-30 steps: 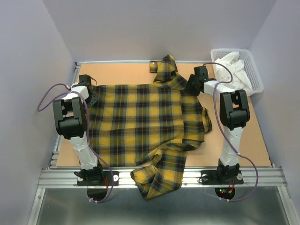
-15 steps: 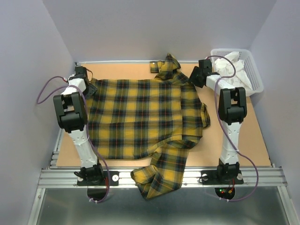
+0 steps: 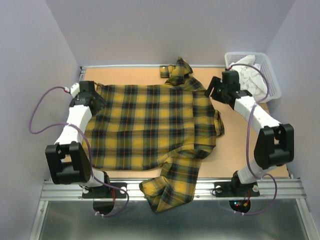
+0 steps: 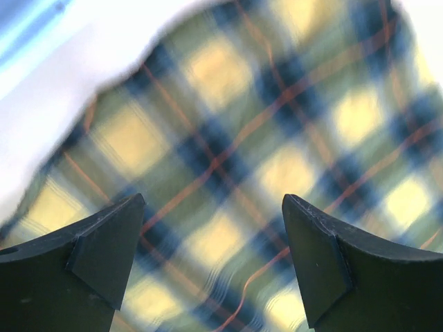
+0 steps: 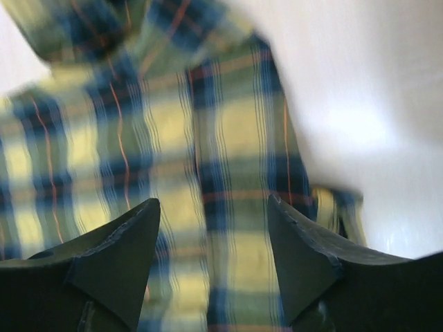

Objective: Fold and stack the long sleeve shirts
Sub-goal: Flatten the shirt out, then fold the shirt

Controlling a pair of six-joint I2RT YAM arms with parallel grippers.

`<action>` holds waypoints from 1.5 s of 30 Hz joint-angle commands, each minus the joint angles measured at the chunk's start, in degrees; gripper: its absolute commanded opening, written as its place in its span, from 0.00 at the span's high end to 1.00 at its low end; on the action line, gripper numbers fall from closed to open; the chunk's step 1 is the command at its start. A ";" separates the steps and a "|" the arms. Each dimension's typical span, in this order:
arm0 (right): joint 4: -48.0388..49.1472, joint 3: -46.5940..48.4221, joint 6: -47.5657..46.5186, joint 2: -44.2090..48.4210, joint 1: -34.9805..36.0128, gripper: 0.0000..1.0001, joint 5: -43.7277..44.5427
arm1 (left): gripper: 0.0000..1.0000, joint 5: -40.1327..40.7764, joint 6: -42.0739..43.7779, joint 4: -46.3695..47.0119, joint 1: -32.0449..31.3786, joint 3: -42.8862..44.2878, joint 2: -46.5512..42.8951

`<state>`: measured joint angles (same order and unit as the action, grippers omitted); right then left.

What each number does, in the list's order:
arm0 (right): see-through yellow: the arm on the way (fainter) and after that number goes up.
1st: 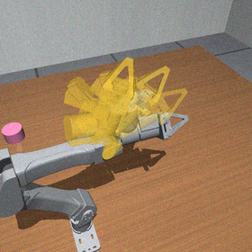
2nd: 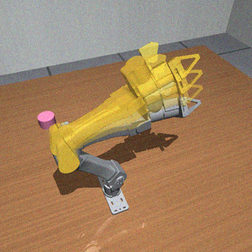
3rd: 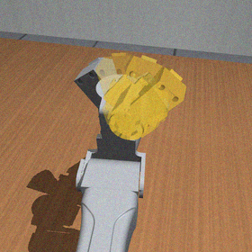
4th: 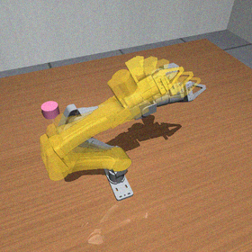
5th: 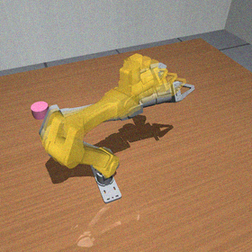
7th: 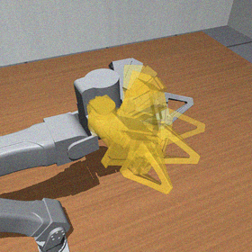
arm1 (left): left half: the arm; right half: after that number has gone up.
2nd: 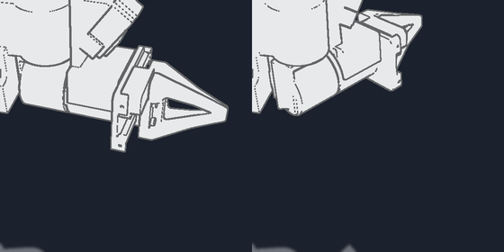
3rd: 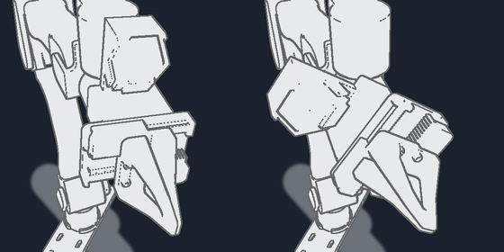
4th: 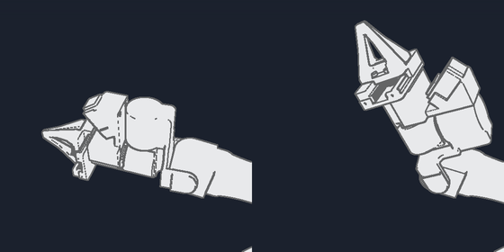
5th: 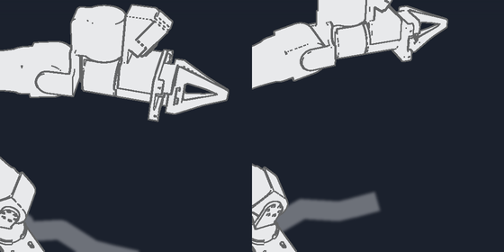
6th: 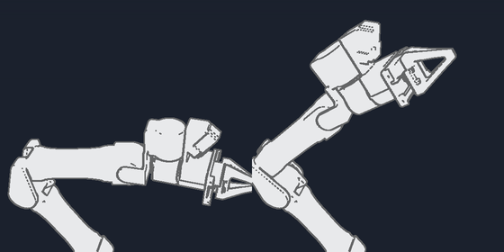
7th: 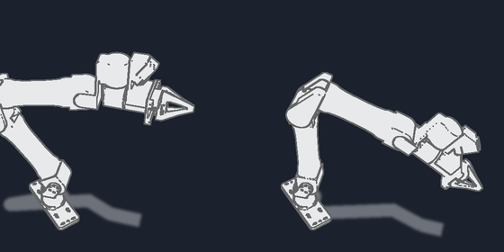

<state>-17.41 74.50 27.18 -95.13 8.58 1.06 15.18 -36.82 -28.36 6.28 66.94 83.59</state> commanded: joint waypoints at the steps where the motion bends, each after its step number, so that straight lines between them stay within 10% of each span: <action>1: -5.16 -10.59 -0.55 5.55 2.32 0.33 1.31 | 0.07 1.26 1.40 -1.70 -5.74 -8.30 -3.60; 16: -8.35 -18.96 2.44 -1.80 4.34 0.44 6.93 | 0.07 -1.56 -1.24 4.98 -9.45 -14.91 6.57; 30: -6.23 5.90 2.44 -22.28 0.39 0.43 14.06 | 0.07 -3.14 -0.01 3.84 -5.23 5.83 25.74; 45: -6.32 -5.84 0.59 2.74 0.30 0.11 4.83 | 0.04 0.29 -2.82 -1.69 -4.09 -8.30 -2.98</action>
<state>-23.99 73.63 28.12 -102.30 9.34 7.88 12.51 -37.60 -25.69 1.72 63.96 87.68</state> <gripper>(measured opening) 0.850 0.957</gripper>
